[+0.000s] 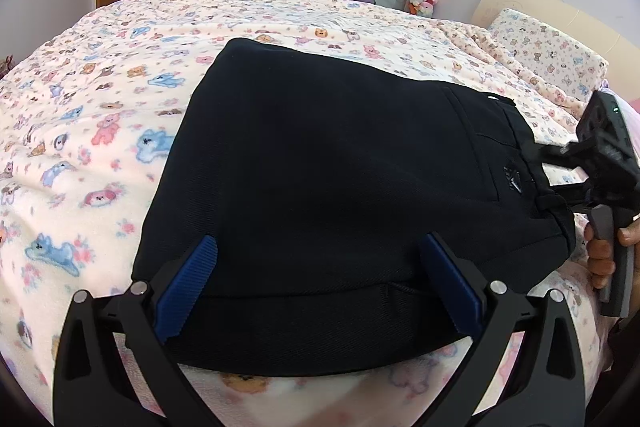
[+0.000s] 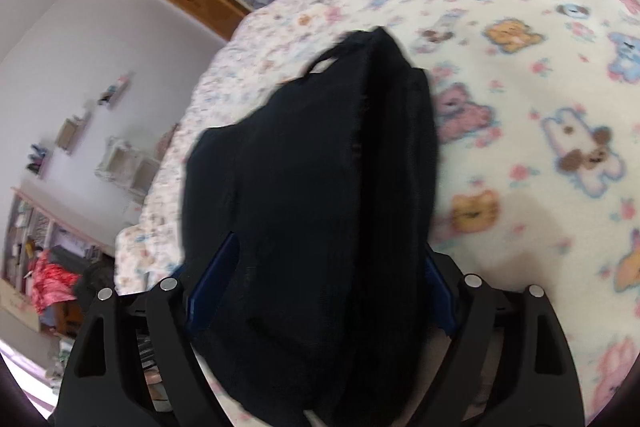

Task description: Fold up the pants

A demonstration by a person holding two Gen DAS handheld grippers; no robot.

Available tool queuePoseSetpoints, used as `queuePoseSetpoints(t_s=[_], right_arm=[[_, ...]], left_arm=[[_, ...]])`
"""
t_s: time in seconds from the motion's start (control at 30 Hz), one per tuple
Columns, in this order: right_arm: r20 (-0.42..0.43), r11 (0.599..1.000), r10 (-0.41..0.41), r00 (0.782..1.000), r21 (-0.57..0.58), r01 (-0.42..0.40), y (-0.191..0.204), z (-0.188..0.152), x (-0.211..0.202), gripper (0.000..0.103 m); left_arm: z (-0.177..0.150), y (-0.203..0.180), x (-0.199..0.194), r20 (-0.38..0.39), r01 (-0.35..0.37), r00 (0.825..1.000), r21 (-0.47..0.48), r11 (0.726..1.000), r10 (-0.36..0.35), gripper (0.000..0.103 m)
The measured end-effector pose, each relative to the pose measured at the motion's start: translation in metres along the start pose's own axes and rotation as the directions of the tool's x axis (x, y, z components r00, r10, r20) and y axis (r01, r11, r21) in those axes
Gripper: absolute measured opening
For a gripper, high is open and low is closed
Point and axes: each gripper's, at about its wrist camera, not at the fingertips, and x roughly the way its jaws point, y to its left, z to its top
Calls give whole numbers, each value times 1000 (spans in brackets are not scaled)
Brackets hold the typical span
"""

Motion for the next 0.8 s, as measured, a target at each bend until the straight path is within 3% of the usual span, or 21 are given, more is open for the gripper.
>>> queuePoseSetpoints(t_s=[0.1, 0.13, 0.2, 0.3, 0.47, 0.5, 0.53, 0.63, 0.8], right_arm=[[25, 994, 113, 993, 9, -113, 3, 2, -8, 85], [23, 994, 108, 994, 21, -109, 0, 3, -9, 85], [0, 998, 48, 999, 44, -48, -5, 5, -3, 85], [-48, 997, -61, 997, 47, 63, -8, 5, 8, 76], [-31, 994, -70, 997, 78, 73, -13, 3, 15, 74], [-14, 996, -56, 998, 74, 57, -12, 1, 15, 70], [-8, 997, -27, 1000, 76, 27, -10, -1, 15, 56], [18, 995, 30, 999, 94, -31, -10, -2, 9, 41], [52, 997, 72, 996, 22, -74, 16, -2, -1, 37]], left_arm=[[0, 1, 1, -3, -4, 1000, -6, 1000, 4, 101], [0, 0, 2, -5, -4, 1000, -7, 1000, 4, 101], [0, 0, 1, -3, -3, 1000, -4, 1000, 3, 101], [-1, 0, 2, -3, -3, 1000, -2, 1000, 3, 101], [-1, 2, 1, -1, -1, 1000, -2, 1000, 1, 101], [-1, 3, 1, 0, 1, 1000, -4, 1000, -1, 101], [-1, 2, 0, 0, 3, 1000, -5, 1000, -3, 101], [-1, 6, -2, 7, 18, 1000, -19, 1000, -18, 101], [2, 19, -23, 78, 70, 995, -85, 994, -63, 101]])
